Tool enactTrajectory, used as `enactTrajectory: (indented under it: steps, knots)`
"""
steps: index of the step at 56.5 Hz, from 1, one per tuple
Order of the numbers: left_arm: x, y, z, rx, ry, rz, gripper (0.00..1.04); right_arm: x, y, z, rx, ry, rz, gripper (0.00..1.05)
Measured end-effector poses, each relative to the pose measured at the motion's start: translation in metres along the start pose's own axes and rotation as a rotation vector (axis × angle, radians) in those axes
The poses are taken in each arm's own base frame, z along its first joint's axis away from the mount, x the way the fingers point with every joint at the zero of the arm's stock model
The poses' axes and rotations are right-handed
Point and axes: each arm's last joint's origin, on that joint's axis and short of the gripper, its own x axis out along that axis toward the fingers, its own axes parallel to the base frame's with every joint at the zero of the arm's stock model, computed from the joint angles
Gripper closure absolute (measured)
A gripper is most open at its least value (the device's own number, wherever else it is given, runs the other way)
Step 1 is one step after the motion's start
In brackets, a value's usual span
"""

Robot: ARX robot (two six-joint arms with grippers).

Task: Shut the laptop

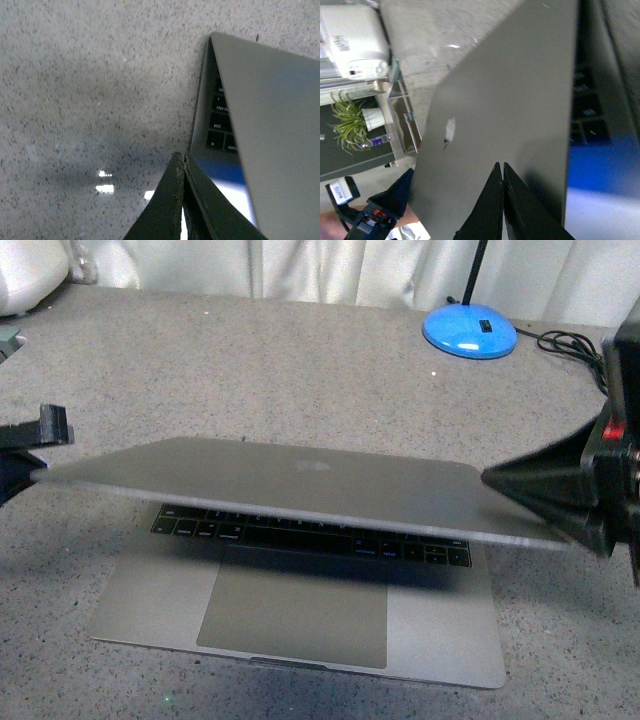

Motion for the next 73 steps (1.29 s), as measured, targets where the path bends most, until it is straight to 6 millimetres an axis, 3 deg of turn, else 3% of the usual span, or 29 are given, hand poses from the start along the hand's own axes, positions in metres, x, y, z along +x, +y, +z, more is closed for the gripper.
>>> enactTrajectory:
  steps: [15, 27, 38, 45, 58, 68, 72, 73]
  knots:
    - [0.009, 0.012, -0.016, -0.08, 0.049, 0.038, 1.01, 0.016, -0.038, -0.011, 0.144, 0.06, -0.16, 1.04]
    - [0.002, 0.021, -0.011, -0.133, -0.014, 0.024, 1.01, 0.01, -0.029, -0.013, 0.062, 0.019, -0.175, 1.04]
    - [-0.033, 0.03, 0.015, -0.174, -0.241, -0.031, 1.01, -0.021, 0.011, -0.02, -0.253, -0.206, -0.218, 1.04]
    - [-0.057, 0.038, 0.022, -0.192, -0.319, -0.07, 1.01, -0.045, 0.03, -0.033, -0.491, -0.4, -0.285, 1.04]
    - [-0.093, 0.05, 0.001, -0.156, -0.406, -0.124, 1.01, -0.086, 0.033, -0.066, -0.917, -0.742, -0.494, 1.04]
    - [-0.129, 0.056, -0.021, -0.155, -0.457, -0.155, 1.0, -0.116, 0.027, -0.096, -1.043, -0.933, -0.577, 1.04]
    - [-0.136, 0.055, -0.022, -0.138, -0.491, -0.155, 0.83, -0.124, 0.032, -0.103, -1.07, -1.012, -0.525, 0.94]
    - [-0.136, 0.055, -0.023, -0.106, -0.521, -0.135, 0.84, -0.125, 0.032, -0.104, -1.075, -1.032, -0.49, 0.97]
